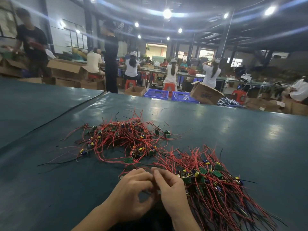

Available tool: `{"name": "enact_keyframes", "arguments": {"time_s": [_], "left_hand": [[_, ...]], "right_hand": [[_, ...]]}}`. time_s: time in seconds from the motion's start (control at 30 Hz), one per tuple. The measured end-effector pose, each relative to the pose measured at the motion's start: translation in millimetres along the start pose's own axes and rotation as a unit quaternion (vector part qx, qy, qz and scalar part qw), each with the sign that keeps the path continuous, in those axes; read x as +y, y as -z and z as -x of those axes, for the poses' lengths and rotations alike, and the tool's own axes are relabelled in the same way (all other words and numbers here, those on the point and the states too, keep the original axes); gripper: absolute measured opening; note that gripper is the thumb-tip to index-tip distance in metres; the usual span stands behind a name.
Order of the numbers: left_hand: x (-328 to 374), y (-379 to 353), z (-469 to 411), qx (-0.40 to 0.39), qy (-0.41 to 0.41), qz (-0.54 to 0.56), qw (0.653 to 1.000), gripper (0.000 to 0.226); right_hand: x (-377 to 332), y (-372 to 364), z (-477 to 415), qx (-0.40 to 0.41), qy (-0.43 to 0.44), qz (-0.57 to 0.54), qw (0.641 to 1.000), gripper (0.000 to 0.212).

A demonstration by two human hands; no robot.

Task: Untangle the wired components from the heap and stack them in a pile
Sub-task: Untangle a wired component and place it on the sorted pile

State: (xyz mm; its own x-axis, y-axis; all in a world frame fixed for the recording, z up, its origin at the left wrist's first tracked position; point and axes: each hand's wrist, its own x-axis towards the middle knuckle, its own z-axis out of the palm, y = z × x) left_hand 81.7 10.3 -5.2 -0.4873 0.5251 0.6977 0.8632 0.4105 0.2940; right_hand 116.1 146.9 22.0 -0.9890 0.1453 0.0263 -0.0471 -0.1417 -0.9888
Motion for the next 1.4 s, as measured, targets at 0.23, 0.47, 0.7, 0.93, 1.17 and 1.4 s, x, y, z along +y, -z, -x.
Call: {"name": "enact_keyframes", "arguments": {"time_s": [0.23,0.47,0.7,0.93,1.17,1.4], "left_hand": [[-3.7,8.4,0.1,0.068,0.064,0.007,0.996,0.022],[-23.4,28.0,-4.3,0.235,0.129,-0.114,0.957,0.022],[-44.4,18.6,7.2,0.008,0.297,-0.163,0.941,0.036],[-44.5,13.0,8.1,-0.042,0.311,-0.104,0.944,0.033],[-36.7,18.5,8.3,-0.064,0.284,-0.067,0.954,0.063],[-34.2,17.8,9.4,-0.106,0.191,-0.024,0.975,0.051]], "right_hand": [[3.9,5.1,0.0,-0.005,0.007,0.092,0.996,0.017],[10.2,3.6,-2.4,0.005,0.003,0.111,0.994,0.015],[12.0,4.7,-3.6,0.026,-0.011,0.113,0.993,0.013],[12.4,5.3,-3.7,0.033,0.048,0.096,0.994,0.014],[8.6,13.1,-8.4,0.131,0.1,0.044,0.985,0.017],[2.5,11.1,-2.1,0.124,0.14,-0.007,0.982,0.018]]}}
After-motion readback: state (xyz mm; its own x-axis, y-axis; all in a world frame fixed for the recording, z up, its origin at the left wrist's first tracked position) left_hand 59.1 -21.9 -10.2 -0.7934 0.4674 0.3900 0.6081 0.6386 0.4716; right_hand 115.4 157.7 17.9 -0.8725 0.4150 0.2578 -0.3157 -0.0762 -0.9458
